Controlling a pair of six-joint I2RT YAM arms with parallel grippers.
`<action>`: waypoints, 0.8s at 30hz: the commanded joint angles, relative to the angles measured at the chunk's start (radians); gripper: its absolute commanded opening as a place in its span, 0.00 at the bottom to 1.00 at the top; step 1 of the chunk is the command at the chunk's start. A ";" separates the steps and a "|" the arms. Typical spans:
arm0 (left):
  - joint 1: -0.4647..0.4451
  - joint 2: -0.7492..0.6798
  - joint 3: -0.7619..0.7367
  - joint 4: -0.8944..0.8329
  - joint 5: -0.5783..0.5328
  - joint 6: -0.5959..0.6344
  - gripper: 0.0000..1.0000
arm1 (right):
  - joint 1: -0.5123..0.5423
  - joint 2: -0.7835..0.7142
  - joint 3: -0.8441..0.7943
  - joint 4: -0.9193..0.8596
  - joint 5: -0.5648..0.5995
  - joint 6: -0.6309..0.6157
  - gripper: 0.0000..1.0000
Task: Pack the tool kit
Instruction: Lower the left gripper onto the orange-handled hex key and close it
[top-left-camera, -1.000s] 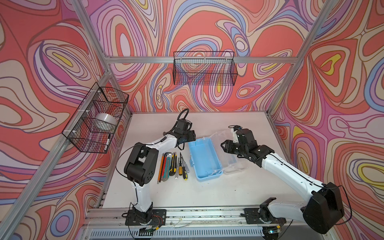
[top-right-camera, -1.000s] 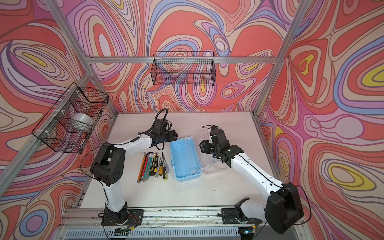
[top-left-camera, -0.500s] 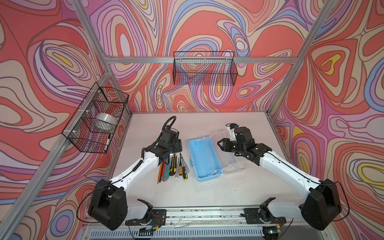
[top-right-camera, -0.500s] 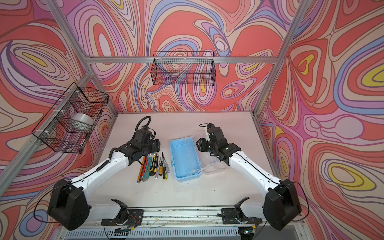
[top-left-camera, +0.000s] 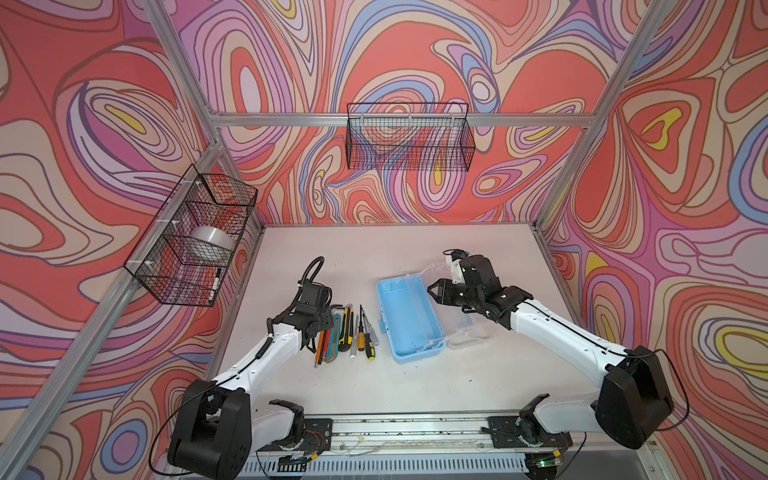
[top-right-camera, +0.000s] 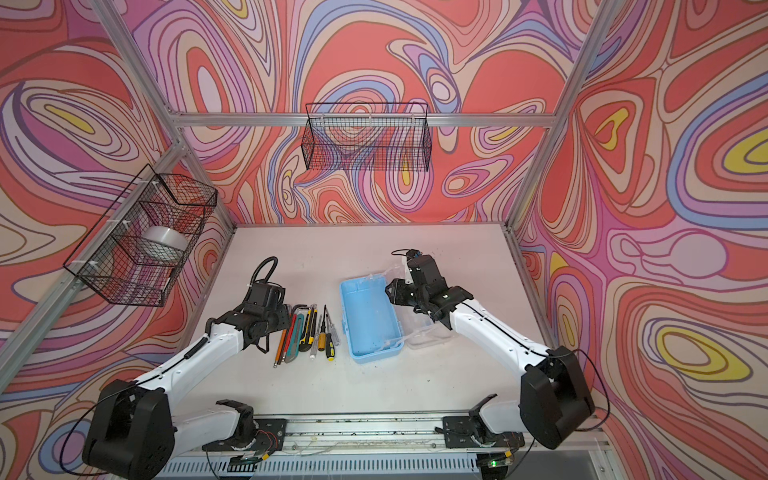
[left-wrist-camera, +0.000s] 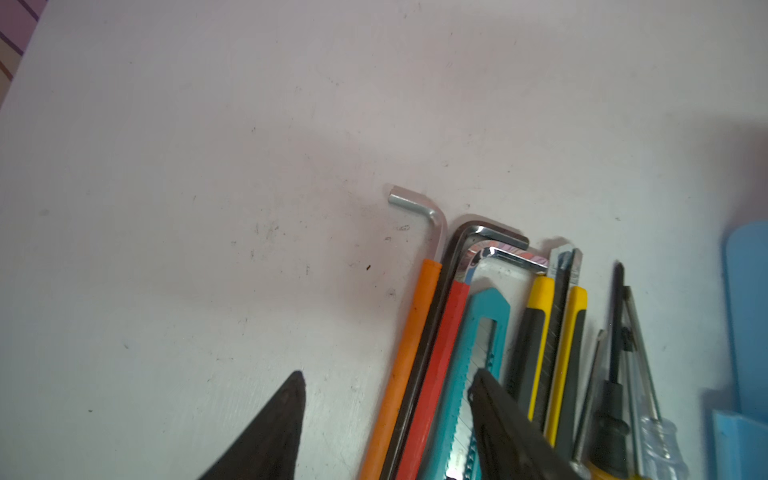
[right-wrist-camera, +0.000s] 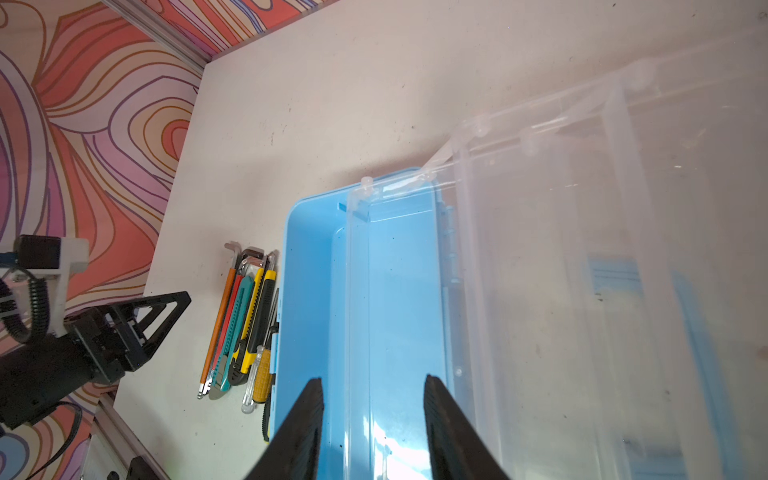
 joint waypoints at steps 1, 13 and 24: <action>0.031 0.041 -0.023 0.061 0.068 -0.015 0.56 | 0.007 -0.007 -0.014 0.016 0.009 0.012 0.42; 0.039 0.151 -0.016 0.097 0.102 -0.028 0.50 | 0.007 -0.018 -0.020 0.016 0.027 0.019 0.42; 0.054 0.189 0.006 0.079 0.113 -0.030 0.45 | 0.007 -0.009 -0.025 0.018 0.030 0.015 0.42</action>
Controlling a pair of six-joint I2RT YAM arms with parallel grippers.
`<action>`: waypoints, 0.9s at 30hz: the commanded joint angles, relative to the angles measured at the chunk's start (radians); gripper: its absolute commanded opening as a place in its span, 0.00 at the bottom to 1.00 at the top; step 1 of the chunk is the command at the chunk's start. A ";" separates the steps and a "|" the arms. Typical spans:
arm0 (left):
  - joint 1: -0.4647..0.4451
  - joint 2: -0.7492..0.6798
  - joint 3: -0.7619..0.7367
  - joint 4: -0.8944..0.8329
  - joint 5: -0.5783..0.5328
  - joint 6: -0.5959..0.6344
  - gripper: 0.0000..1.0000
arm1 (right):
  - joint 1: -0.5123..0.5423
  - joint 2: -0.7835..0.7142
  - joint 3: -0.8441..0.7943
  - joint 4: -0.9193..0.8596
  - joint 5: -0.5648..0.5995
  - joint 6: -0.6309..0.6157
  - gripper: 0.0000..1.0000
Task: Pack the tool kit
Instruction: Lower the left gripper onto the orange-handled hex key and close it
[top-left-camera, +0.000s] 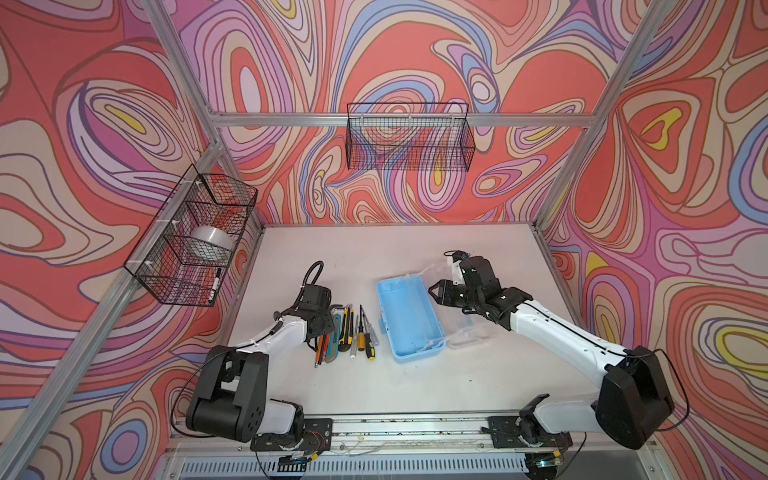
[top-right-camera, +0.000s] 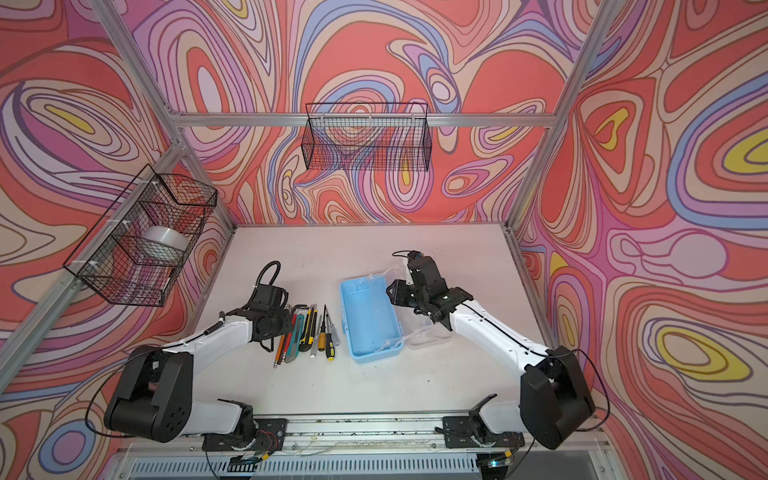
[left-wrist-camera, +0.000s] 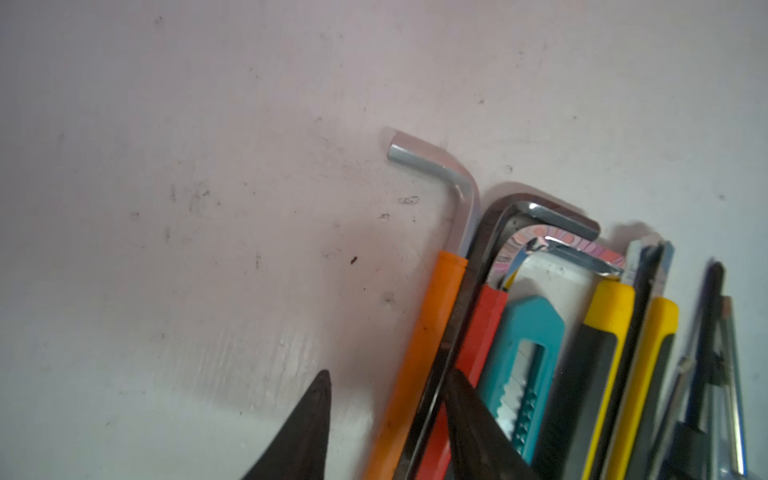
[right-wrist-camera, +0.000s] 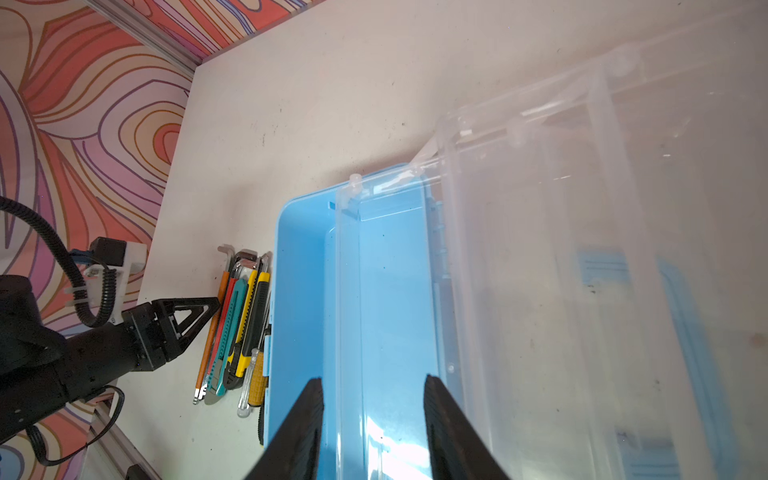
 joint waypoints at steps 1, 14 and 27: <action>0.009 0.020 0.024 -0.008 0.007 -0.013 0.45 | 0.007 -0.005 -0.009 0.013 0.016 -0.003 0.42; 0.029 0.041 0.036 -0.014 0.023 -0.015 0.42 | 0.007 0.012 -0.011 0.020 0.025 -0.012 0.42; 0.038 0.096 0.075 -0.034 0.055 -0.004 0.42 | 0.007 0.037 -0.005 0.023 0.020 -0.019 0.42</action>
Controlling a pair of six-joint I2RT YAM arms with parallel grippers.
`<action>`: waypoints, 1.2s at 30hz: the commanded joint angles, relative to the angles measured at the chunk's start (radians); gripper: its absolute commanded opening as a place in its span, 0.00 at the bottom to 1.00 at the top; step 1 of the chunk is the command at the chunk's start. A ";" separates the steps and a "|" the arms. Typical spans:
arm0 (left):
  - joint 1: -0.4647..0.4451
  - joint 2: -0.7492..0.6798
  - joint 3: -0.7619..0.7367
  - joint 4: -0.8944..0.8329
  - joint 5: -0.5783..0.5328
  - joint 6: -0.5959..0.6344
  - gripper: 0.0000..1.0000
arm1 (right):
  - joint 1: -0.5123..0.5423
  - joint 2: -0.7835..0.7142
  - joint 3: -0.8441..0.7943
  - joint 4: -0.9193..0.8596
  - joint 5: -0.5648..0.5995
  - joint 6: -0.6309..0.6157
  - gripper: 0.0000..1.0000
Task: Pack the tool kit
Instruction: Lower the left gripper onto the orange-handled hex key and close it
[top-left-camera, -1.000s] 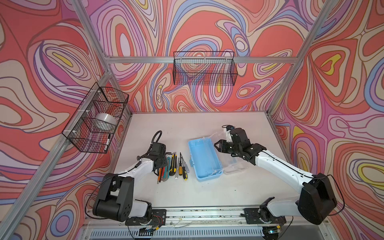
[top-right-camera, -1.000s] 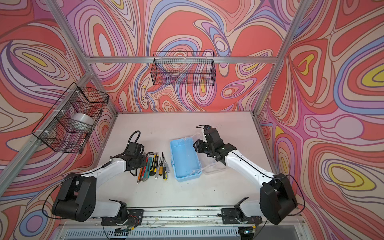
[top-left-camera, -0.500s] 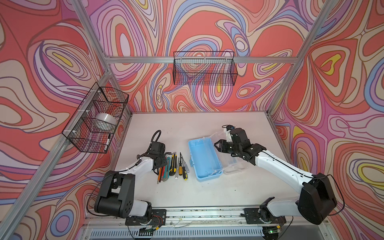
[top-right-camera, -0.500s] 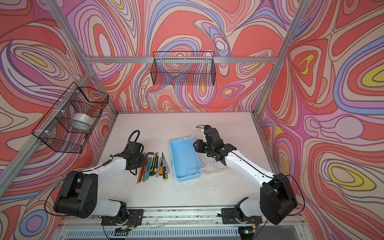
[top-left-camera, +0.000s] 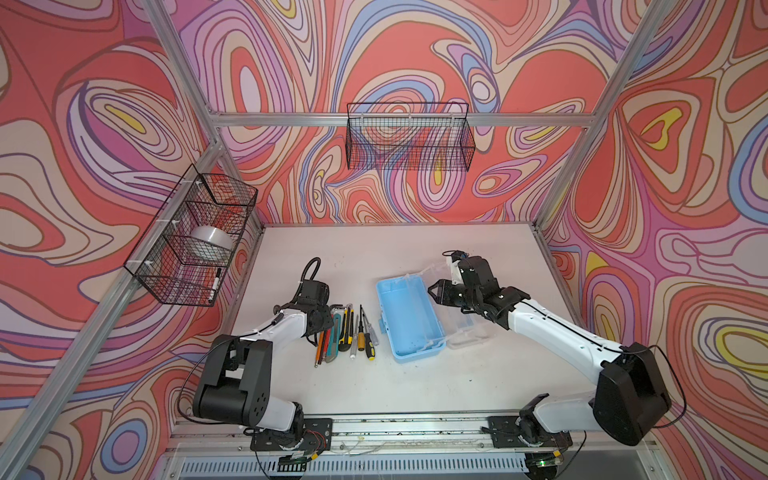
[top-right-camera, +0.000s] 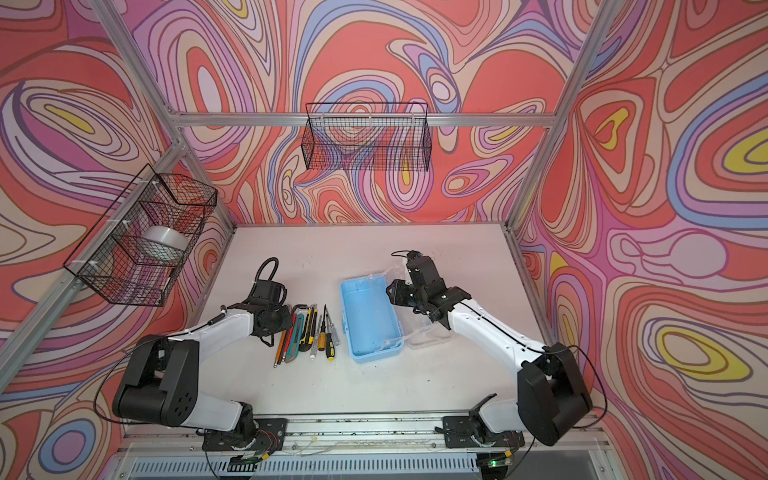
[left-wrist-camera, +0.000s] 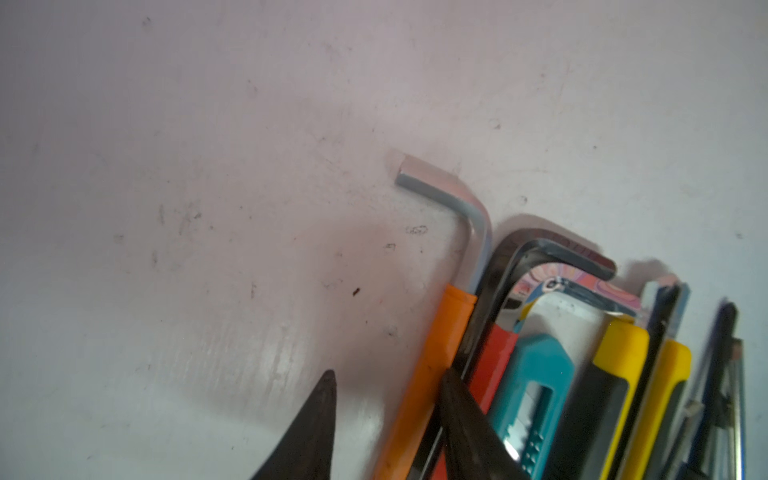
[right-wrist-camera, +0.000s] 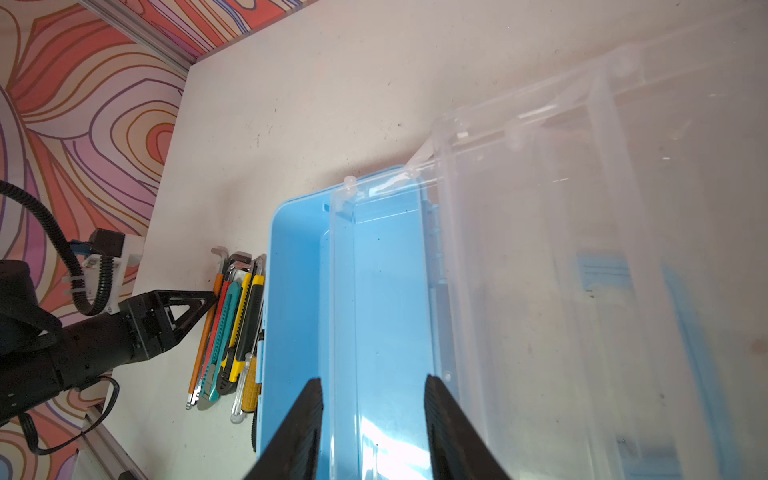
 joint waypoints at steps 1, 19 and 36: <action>0.005 0.031 0.027 -0.035 0.026 0.006 0.42 | 0.007 0.016 -0.005 0.010 0.012 -0.015 0.42; -0.003 0.108 0.097 -0.086 0.020 0.009 0.34 | 0.007 -0.005 -0.020 0.028 0.024 -0.026 0.42; -0.006 0.158 0.145 -0.102 0.018 0.016 0.21 | 0.007 -0.039 -0.044 0.034 0.046 -0.030 0.42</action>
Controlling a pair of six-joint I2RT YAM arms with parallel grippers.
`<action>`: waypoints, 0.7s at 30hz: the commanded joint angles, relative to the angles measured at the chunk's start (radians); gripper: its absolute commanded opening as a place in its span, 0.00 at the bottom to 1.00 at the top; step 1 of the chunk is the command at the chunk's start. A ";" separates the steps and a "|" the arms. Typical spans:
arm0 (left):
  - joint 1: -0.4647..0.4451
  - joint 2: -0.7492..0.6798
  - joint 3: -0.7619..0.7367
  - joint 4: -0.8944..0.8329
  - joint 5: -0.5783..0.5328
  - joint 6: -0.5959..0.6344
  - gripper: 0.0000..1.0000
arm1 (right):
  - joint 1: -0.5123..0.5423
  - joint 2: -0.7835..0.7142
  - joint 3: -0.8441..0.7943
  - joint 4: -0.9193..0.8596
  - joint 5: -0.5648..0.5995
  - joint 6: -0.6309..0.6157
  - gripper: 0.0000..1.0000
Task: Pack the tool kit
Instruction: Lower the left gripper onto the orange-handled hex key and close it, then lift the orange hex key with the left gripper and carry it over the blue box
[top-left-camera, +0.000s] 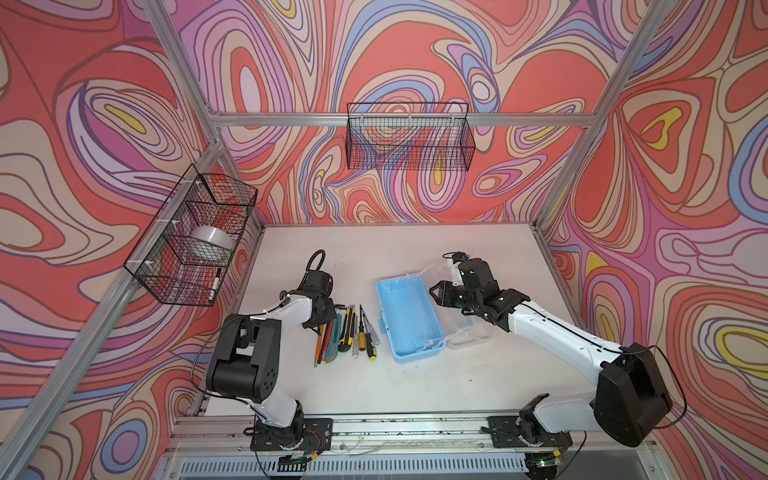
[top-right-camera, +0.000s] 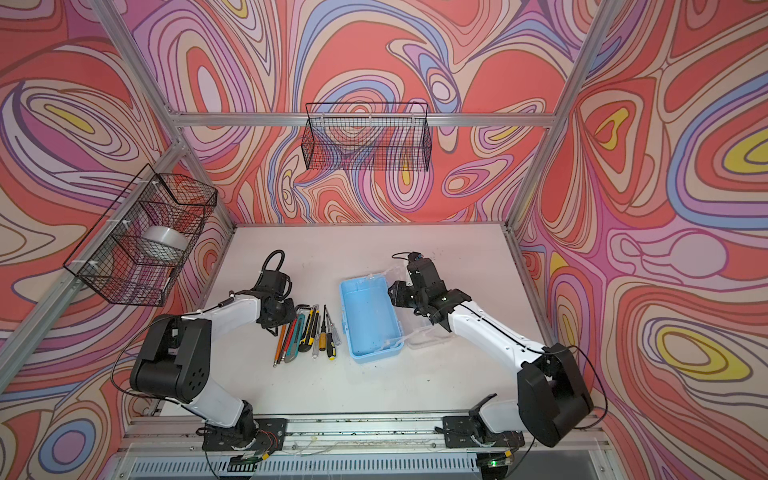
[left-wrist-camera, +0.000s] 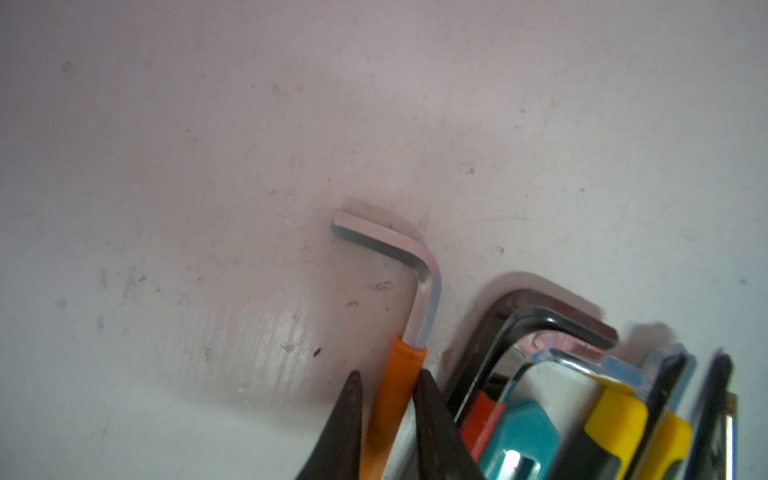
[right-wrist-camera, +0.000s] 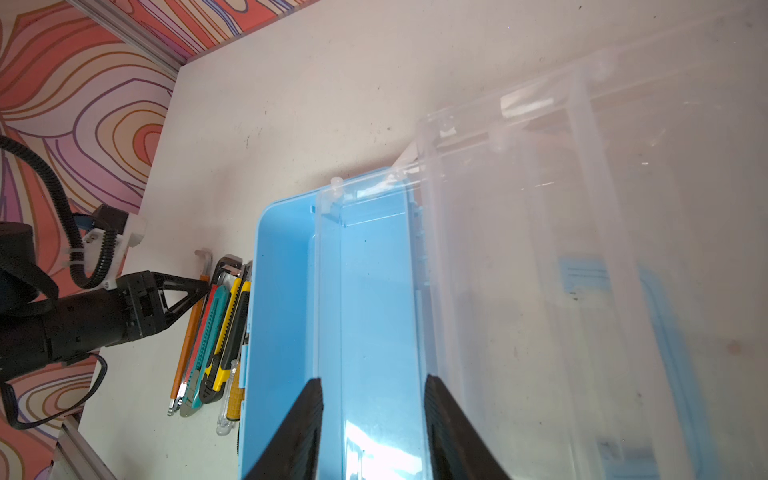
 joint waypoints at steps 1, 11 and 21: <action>-0.004 0.022 0.013 -0.040 -0.001 0.004 0.20 | 0.007 -0.031 -0.013 0.008 0.020 -0.015 0.42; -0.004 0.088 0.085 -0.047 -0.001 0.022 0.15 | 0.008 -0.030 0.010 -0.013 0.036 -0.020 0.42; -0.004 0.128 0.134 -0.050 0.003 0.034 0.01 | 0.007 0.022 0.048 -0.003 0.018 -0.015 0.42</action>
